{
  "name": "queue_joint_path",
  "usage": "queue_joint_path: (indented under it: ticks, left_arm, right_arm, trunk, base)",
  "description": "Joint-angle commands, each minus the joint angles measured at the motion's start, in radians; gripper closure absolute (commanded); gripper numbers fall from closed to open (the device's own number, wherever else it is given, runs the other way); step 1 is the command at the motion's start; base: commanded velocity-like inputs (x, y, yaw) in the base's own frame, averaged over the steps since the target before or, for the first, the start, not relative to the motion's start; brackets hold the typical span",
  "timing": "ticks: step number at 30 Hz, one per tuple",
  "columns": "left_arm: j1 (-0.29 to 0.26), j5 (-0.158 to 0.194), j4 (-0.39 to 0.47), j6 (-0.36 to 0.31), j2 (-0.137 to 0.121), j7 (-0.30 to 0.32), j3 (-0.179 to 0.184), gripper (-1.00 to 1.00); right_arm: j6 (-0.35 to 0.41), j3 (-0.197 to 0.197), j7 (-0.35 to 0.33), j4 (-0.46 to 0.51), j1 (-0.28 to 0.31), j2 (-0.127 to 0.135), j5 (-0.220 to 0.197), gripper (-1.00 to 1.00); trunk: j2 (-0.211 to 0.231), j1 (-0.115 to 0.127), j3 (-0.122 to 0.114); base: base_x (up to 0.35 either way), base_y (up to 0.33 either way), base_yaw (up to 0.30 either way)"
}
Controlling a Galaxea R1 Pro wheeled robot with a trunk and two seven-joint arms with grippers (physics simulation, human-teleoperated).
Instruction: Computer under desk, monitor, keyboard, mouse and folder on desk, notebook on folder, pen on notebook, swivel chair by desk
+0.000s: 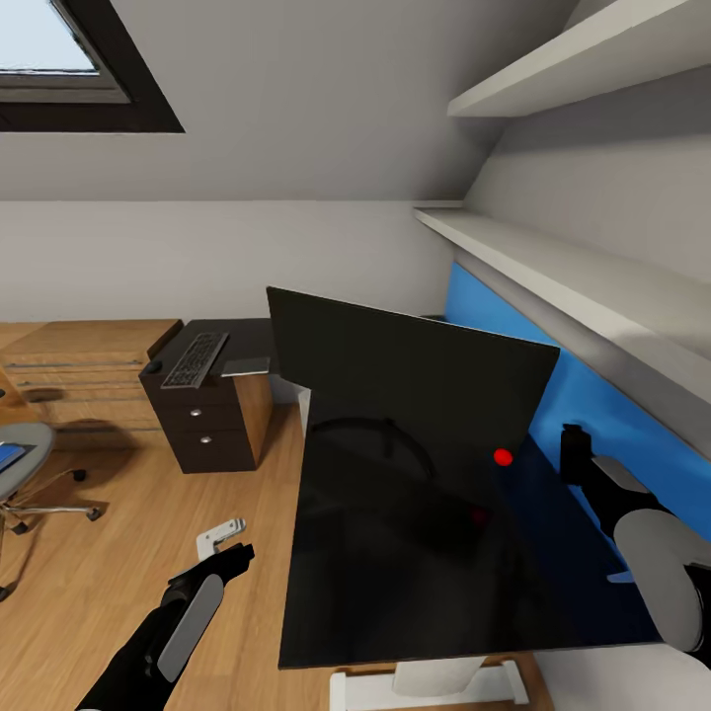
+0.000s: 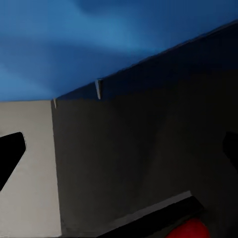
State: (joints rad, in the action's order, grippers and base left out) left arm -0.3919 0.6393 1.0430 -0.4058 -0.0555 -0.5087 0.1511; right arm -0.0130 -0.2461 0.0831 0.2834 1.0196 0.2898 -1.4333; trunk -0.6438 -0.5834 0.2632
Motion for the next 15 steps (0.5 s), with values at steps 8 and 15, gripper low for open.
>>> queue_joint_path:
  ticks: [8, 15]
  left_arm:
    - [-0.001, 0.009, 0.002, -0.002, -0.001, -0.010, 0.004, -1.00]
    - [-0.001, 0.009, 0.001, -0.002, -0.001, -0.010, 0.004, -1.00]
  right_arm:
    - [-0.002, 0.001, -0.007, -0.009, 0.000, 0.000, -0.010, -1.00]
    - [-0.001, 0.001, -0.008, -0.012, 0.000, 0.000, -0.010, -1.00]
  trunk:
    - [-0.001, -0.001, 0.002]
    - [-0.001, -0.001, 0.002]
  base:
    - [0.209, 0.000, 0.000]
    - [0.052, 0.000, 0.000]
